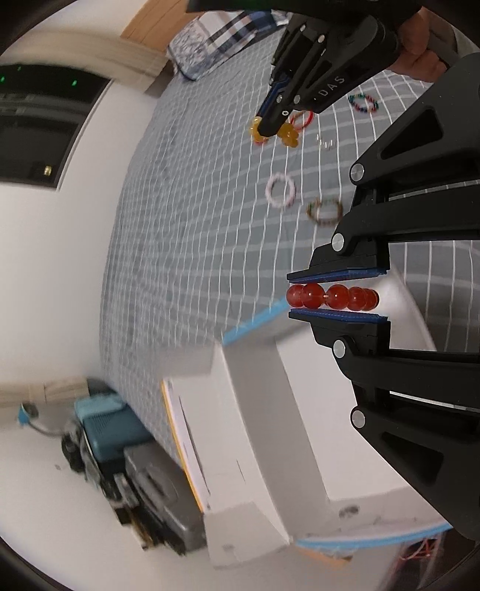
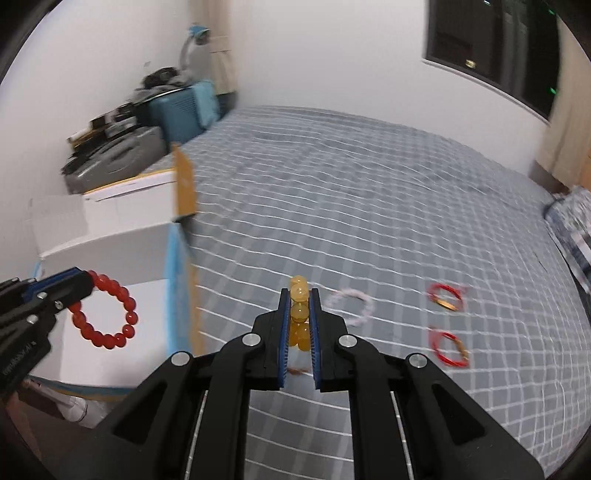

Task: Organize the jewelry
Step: 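Carry both held bracelets over the open white box, then open left tool dropping red bracelet while right tool releases amber bracelet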

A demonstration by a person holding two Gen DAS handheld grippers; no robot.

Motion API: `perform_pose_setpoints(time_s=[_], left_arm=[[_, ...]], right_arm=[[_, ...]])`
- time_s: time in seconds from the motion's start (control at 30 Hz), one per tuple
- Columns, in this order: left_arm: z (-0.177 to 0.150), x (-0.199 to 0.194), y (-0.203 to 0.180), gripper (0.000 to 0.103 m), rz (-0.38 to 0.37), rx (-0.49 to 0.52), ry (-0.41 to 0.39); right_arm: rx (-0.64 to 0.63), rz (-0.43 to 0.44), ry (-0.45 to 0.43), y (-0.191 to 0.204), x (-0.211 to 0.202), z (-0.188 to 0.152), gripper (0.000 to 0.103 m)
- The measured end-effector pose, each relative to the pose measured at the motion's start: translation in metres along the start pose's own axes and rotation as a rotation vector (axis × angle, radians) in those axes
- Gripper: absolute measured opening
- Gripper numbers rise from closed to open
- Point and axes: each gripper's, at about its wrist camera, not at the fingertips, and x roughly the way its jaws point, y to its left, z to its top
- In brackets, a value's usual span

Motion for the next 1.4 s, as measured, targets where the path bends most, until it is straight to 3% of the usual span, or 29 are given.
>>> perform_pose_setpoints(time_s=[0.23, 0.43, 0.83, 1.33, 1.4], left_arm=[[-0.024, 0.007, 0.078, 0.013, 0.073, -0.099, 0.04], [-0.047, 0.019, 0.127, 0.013, 0.111, -0.169, 0.086], [-0.072, 0.045, 0.163, 0.013, 0.157, -0.234, 0.19], [-0.076, 0.058, 0.169, 0.014, 0.187, -0.245, 0.233], [-0.077, 0.056, 0.17, 0.017, 0.205, -0.248, 0.228]], right_arm=[[-0.095, 0.173, 0.055, 0.096, 0.016, 0.01, 0.009], [-0.139, 0.232, 0.139, 0.151, 0.05, 0.001, 0.009], [-0.118, 0.232, 0.305, 0.17, 0.106, -0.023, 0.009], [-0.139, 0.24, 0.324, 0.185, 0.113, -0.033, 0.011], [-0.138, 0.238, 0.318, 0.187, 0.11, -0.032, 0.025]])
